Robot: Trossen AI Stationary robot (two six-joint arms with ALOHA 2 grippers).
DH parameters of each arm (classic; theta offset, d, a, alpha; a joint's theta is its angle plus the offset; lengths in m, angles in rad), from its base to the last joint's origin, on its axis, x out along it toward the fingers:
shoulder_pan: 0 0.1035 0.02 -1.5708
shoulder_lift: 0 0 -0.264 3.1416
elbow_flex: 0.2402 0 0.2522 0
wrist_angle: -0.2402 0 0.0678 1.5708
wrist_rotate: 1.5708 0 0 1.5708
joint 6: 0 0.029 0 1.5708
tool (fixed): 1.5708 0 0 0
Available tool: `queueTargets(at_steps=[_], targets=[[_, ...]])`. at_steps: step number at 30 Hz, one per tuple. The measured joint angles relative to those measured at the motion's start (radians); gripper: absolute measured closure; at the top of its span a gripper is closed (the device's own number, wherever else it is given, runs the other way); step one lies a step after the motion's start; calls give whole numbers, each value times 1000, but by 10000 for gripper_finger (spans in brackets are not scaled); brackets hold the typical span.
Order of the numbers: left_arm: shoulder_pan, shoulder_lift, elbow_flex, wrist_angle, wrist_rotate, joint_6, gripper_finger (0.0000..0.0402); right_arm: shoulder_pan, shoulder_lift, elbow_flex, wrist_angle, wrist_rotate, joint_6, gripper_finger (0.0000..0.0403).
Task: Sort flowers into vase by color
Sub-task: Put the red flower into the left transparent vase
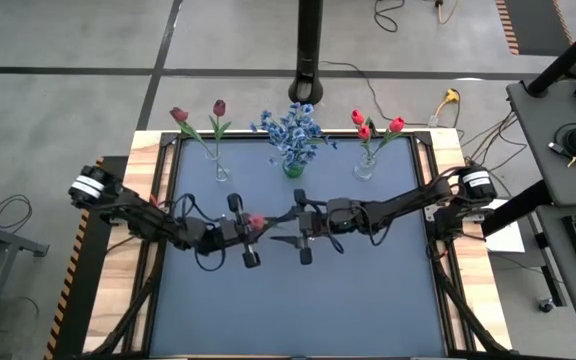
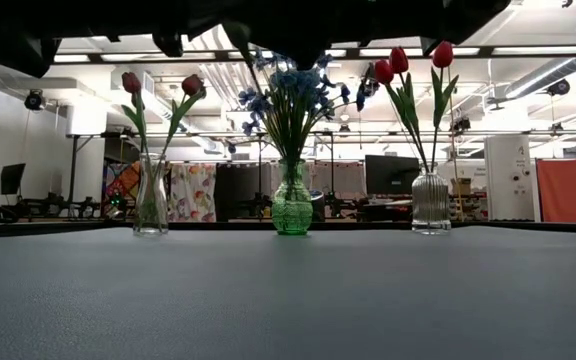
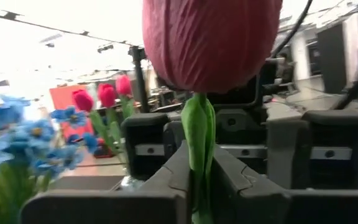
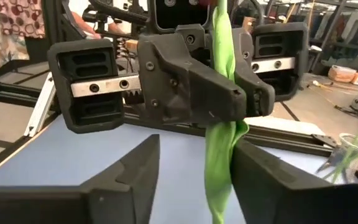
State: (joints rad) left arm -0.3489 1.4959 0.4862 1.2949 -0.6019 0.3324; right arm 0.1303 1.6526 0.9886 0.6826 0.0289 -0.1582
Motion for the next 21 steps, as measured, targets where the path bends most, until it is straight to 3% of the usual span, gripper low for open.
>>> queueTargets(at_steps=[9, 17, 21], targets=[[0, -97, -4, -30, -111, 66, 394, 2, -118, 3, -130, 67, 15, 194], [1, -280, 5, -170, -373, 186, 395, 2, -256, 2, -298, 75, 16, 191], [17, -411, 13, -247, -449, 262, 399, 3, -325, 2, -388, 76, 20, 192]])
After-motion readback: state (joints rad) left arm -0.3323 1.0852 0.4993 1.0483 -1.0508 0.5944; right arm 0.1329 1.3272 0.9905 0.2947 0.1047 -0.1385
